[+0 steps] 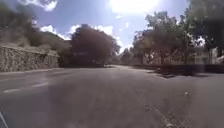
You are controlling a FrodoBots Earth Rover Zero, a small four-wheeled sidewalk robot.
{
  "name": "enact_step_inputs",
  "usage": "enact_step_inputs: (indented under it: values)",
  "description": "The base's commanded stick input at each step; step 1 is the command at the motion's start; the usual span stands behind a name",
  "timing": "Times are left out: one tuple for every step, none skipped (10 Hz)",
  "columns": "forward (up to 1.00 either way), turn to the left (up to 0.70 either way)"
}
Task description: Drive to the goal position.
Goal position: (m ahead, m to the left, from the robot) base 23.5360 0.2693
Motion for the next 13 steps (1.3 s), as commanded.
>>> enact_step_inputs:
  values:
    - [0.5, 0.0]
    - [0.5, 0.0]
    - [0.5, 0.0]
    - [0.5, 0.0]
    - [0.5, 0.0]
    - [0.5, 0.0]
    - [0.5, 0.0]
    - [0.5, 0.0]
    - [0.5, 0.0]
    - [0.5, 0.0]
    - [0.5, 0.0]
    - [0.5, 0.0]
    - [0.5, 0.0]
